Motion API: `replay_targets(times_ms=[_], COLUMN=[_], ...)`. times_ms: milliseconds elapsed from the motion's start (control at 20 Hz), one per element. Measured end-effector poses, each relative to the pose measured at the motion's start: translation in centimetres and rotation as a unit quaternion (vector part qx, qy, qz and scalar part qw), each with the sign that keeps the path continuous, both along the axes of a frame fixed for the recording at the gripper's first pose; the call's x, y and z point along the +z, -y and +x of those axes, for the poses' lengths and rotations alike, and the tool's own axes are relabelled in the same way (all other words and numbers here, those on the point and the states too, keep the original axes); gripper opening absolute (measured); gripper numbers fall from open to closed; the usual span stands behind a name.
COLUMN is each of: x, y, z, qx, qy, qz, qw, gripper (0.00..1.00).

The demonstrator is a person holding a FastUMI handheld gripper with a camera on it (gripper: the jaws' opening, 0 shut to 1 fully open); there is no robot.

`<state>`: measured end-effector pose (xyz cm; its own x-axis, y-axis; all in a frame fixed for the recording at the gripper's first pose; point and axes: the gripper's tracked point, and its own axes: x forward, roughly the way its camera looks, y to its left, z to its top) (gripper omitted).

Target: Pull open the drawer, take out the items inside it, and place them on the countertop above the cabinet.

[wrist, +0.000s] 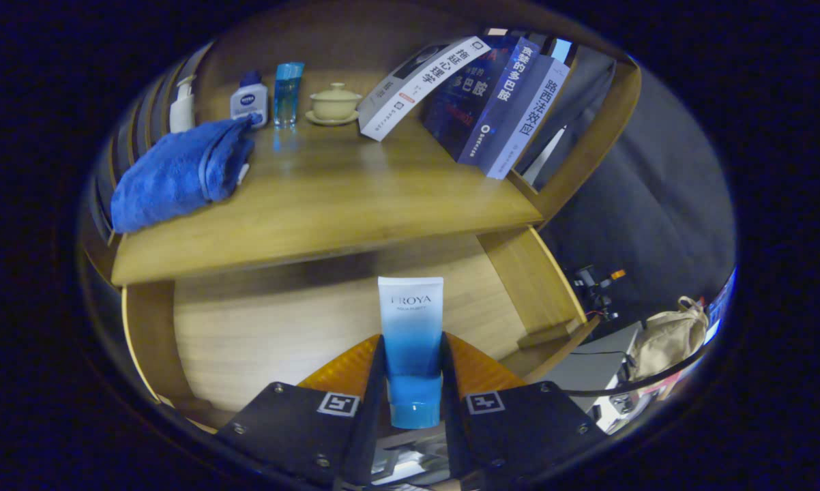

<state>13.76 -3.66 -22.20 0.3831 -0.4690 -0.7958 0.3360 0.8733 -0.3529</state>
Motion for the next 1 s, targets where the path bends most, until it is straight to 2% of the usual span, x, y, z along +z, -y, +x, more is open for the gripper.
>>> replay_targets(times_ms=[250, 450, 750, 1000], x=[3.4, 6.3, 9.6, 7.9], y=[-0.4, -1.0, -0.5, 0.6], z=[-0.4, -0.3, 3.7, 7.1], qx=[0.007, 0.001, 0.006, 0.005], qy=[0.015, 0.067, 0.152, 0.173], qz=[-0.029, -0.027, 0.001, 0.046], qw=[0.999, 0.997, 0.988, 0.984], gripper=[0.42, 0.42, 0.42, 0.42])
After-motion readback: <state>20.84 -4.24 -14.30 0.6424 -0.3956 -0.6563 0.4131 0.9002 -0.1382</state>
